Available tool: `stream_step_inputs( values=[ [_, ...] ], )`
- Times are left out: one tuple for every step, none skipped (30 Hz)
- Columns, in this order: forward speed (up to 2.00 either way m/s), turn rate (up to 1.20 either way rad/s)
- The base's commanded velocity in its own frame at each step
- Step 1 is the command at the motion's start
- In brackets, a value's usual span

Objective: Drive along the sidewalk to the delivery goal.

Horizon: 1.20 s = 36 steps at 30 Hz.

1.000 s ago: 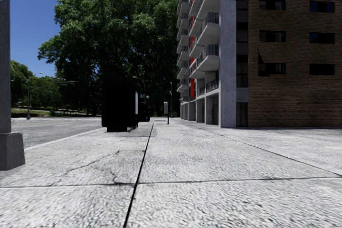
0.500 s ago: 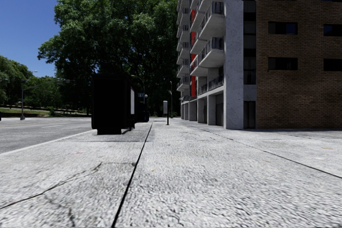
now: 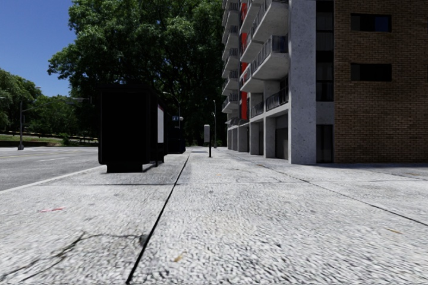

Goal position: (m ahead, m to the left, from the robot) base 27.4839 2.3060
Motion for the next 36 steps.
stream_step_inputs(
  values=[
    [2.0,0.0],
    [2.0,0.0],
    [2.0,0.0],
    [2.0,0.0],
    [2.0,0.0],
    [2.0,0.0],
    [2.0,0.0],
    [2.0,0.0],
    [2.0,0.0],
    [2.0,0.0],
    [2.0,0.0],
    [2.0,0.0],
    [2.0,0.0],
    [2.0,0.0],
    [2.0,0.0],
    [2.0,0.0],
    [2.0,0.0],
    [2.0,0.0],
    [2.0,0.0],
    [2.0,0.0],
    [2.0,0.0],
    [2.0,0.0],
    [2.0,0.0],
    [2.0,0.01],
    [2.0,0.09],
    [2.0,0.09],
    [2.0,0.11],
    [2.0,0.13],
    [2.0,0.2],
    [2.0,0.33],
    [2.0,0.33],
    [2.0,0.38],
    [2.0,0.39],
    [2.0,0.28],
    [2.0,0.07],
    [2.0,0.0]
  ],
)
